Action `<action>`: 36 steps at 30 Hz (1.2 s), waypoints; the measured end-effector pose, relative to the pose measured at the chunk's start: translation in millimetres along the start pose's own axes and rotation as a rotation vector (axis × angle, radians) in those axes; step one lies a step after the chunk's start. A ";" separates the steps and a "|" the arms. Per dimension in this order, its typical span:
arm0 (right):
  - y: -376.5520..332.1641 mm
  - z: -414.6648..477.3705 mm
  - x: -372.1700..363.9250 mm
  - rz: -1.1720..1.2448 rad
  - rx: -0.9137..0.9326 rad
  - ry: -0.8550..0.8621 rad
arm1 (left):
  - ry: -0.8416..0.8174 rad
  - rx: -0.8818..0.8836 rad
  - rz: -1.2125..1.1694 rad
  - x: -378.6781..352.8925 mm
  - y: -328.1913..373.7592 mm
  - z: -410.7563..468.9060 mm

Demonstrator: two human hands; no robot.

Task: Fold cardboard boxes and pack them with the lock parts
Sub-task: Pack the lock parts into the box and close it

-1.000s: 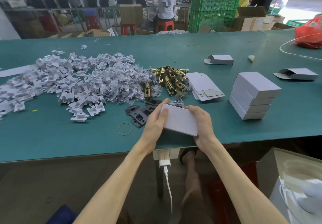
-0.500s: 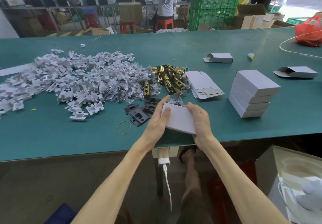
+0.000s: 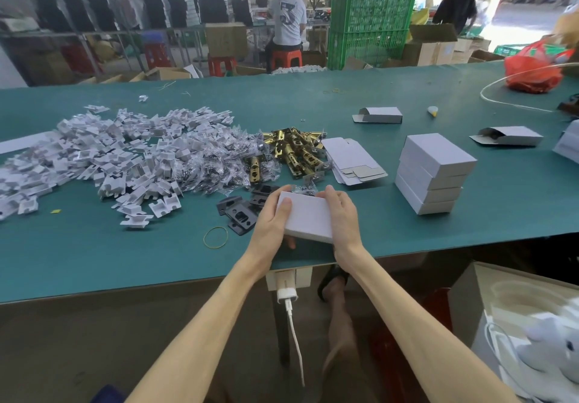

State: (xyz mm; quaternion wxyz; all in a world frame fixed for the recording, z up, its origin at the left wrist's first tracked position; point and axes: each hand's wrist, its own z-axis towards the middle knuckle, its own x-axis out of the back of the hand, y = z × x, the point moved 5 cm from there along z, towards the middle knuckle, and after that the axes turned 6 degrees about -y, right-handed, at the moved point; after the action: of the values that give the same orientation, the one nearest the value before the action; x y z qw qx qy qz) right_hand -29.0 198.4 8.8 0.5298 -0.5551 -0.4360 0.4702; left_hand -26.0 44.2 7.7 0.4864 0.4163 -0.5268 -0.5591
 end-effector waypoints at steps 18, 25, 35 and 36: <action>-30.5 -29.7 -15.5 -1.402 0.695 -0.333 | 0.065 0.045 -0.186 4.5 0.5 -4.3; -35.0 -6.5 37.5 -1.375 0.381 0.000 | 0.021 0.034 -0.163 0.9 3.1 -1.6; -29.1 -7.3 57.0 -1.565 0.296 0.056 | 0.035 0.018 -0.056 2.5 -0.6 0.3; -26.7 -12.3 45.8 -1.480 0.369 -0.020 | 0.036 0.015 -0.051 2.4 -0.8 0.1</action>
State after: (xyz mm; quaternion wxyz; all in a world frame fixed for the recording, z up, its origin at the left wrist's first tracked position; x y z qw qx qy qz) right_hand -8.4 242.7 32.7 0.7870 -0.0163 -0.6136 0.0625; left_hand -26.7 41.8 7.1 0.4783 0.4433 -0.5114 -0.5597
